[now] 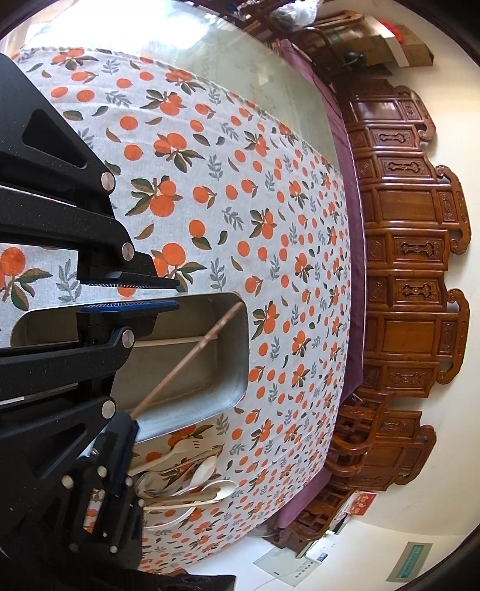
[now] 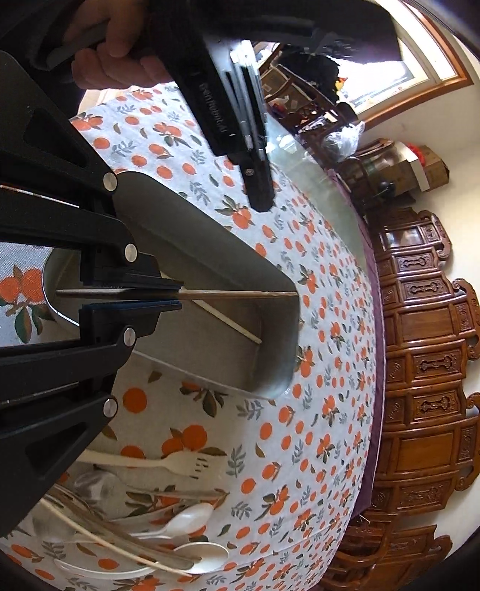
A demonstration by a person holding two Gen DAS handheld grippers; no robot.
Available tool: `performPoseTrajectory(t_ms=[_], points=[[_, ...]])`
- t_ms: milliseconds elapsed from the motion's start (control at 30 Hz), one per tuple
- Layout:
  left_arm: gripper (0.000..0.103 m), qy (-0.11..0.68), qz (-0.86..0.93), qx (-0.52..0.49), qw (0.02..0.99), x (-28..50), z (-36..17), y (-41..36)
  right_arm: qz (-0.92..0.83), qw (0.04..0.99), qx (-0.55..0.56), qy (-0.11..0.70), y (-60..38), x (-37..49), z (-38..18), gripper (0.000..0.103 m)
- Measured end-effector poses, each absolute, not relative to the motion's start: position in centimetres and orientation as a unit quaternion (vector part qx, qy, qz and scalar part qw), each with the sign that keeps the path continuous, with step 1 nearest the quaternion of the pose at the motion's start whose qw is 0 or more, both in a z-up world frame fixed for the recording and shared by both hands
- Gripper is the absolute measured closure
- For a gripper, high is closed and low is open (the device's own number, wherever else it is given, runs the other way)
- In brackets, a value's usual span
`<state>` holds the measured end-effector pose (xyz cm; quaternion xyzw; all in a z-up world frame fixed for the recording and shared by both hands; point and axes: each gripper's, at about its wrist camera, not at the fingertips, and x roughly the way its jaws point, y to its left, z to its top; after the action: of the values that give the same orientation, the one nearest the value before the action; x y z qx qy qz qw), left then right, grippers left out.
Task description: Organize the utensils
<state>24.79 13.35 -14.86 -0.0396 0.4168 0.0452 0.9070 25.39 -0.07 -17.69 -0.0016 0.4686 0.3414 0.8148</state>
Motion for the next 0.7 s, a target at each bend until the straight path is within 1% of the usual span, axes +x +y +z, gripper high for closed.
performPoseTrajectory(t_ms=[133,200,333,467,600,633,700], points=[[0.098,0.416,0.046,-0.04,0.907,24.7,-14.8,13.4,0.343,0.812,-0.001,0.473,0.1,25.4,-18.1,0.096],[0.098,0.416,0.046,-0.041,0.907,24.7,-14.8,13.4,0.352,0.81,0.009,0.469,0.0,25.4,-18.1,0.093],[0.098,0.418,0.047,-0.041,0.906,24.8,-14.9,13.4,0.372,0.807,0.037,0.457,-0.7,25.4,-17.5,0.093],[0.098,0.416,0.041,-0.043,0.908,24.8,-14.7,13.0,0.372,0.815,0.035,0.442,-2.0,25.3,-16.4,0.093],[0.098,0.412,0.026,-0.044,0.91,24.9,-14.5,11.7,0.353,0.84,0.027,0.411,-5.0,25.4,-14.2,0.093],[0.096,0.411,0.023,-0.044,0.91,24.9,-14.5,11.4,0.345,0.848,0.026,0.402,-6.1,25.5,-13.6,0.093],[0.089,0.407,0.015,-0.041,0.912,25.0,-14.3,10.4,0.332,0.859,0.026,0.388,-8.1,25.7,-12.5,0.093]])
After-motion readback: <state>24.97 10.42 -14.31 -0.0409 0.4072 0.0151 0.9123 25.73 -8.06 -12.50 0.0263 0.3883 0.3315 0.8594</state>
